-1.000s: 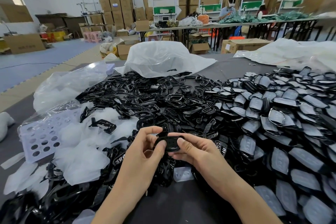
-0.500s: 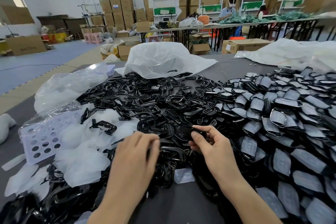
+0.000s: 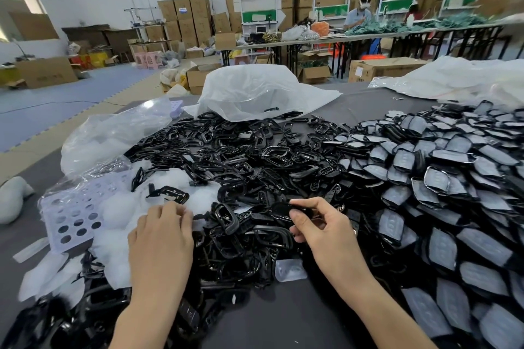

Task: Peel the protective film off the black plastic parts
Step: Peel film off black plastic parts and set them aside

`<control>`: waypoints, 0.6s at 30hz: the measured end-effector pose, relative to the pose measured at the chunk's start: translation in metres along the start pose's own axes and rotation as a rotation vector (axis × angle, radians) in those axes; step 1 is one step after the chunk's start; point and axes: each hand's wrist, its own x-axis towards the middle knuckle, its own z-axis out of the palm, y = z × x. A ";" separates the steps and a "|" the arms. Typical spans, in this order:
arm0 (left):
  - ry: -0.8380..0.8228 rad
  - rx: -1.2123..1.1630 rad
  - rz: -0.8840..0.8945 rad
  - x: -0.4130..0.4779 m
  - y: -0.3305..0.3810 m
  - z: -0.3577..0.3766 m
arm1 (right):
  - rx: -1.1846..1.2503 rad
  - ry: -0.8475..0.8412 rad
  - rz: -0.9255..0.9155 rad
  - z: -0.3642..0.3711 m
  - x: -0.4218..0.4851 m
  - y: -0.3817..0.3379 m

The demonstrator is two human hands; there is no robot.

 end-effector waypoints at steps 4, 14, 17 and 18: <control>0.100 -0.361 0.081 -0.001 0.014 -0.008 | 0.012 0.004 0.014 0.000 0.000 -0.002; -0.438 -1.179 -0.038 -0.032 0.061 0.002 | 0.523 -0.225 0.104 -0.001 0.002 -0.014; -0.528 -1.141 0.029 -0.036 0.064 0.003 | 0.436 -0.261 0.089 0.003 -0.001 -0.014; -0.543 -1.113 0.048 -0.037 0.065 0.003 | 0.432 -0.249 0.092 0.004 -0.001 -0.014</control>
